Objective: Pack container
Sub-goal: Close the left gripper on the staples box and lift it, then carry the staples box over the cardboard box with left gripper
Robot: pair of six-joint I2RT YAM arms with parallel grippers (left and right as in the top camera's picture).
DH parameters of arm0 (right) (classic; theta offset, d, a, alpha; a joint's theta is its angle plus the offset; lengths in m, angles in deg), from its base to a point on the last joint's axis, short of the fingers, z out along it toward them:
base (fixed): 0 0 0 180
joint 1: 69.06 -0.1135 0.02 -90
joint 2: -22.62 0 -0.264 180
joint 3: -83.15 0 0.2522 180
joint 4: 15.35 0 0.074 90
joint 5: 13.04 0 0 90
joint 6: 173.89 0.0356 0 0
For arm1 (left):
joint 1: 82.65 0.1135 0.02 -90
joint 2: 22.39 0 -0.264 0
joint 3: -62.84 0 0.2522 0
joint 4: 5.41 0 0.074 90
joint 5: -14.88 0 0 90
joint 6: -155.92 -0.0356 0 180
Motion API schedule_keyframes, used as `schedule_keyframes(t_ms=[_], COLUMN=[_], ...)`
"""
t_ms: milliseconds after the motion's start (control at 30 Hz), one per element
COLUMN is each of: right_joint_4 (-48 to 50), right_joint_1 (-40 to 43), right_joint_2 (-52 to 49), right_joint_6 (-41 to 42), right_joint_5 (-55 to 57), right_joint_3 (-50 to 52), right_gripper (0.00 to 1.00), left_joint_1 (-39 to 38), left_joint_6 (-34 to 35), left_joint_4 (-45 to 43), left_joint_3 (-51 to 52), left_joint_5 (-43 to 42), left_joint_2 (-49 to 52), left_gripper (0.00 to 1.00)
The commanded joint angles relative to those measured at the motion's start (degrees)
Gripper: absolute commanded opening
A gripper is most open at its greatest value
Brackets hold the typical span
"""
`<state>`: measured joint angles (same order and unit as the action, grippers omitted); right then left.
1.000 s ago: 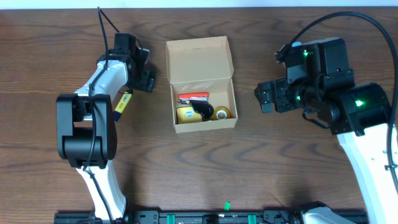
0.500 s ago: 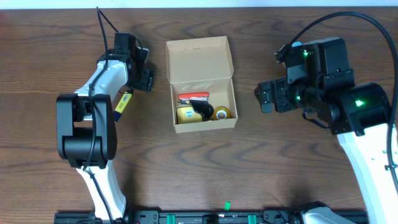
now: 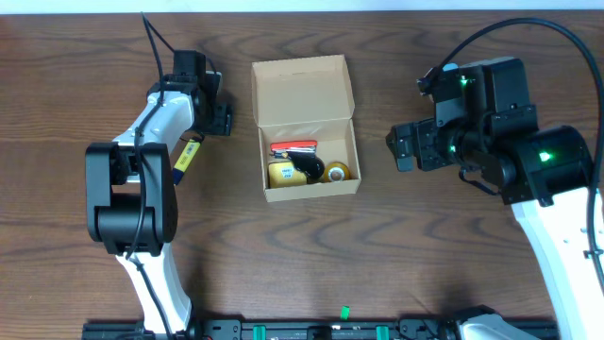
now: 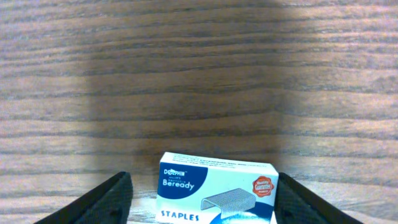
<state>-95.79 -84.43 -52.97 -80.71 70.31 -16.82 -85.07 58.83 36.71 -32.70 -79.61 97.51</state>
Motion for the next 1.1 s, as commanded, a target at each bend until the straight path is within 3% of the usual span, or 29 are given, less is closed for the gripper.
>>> schedule_keyframes(t_ms=[0,567,867,1067], right_joint_4=[-0.2,-0.2,-0.2,-0.2], right_joint_1=[0.3,0.3,0.3,0.3], right_joint_2=[0.0,0.0,0.0,0.0], right_joint_6=[-0.7,-0.7,-0.7,-0.7], right_joint_5=[-0.2,-0.2,-0.2,-0.2], right_joint_3=[-0.7,-0.7,-0.7,-0.7], right_gripper=[0.99,0.99,0.99,0.99], left_joint_1=[0.2,0.2,0.2,0.2], left_joint_6=[2.5,4.6,5.9,6.0], left_joint_4=[0.3,1.8,2.3,9.0], left_joint_3=[-0.5,-0.5,-1.7,-7.6], left_joint_5=[0.4,0.5,1.2,4.9], left_joint_2=[0.7,0.7,-0.6,-3.6], left_gripper=[0.71,0.52,0.47,0.47])
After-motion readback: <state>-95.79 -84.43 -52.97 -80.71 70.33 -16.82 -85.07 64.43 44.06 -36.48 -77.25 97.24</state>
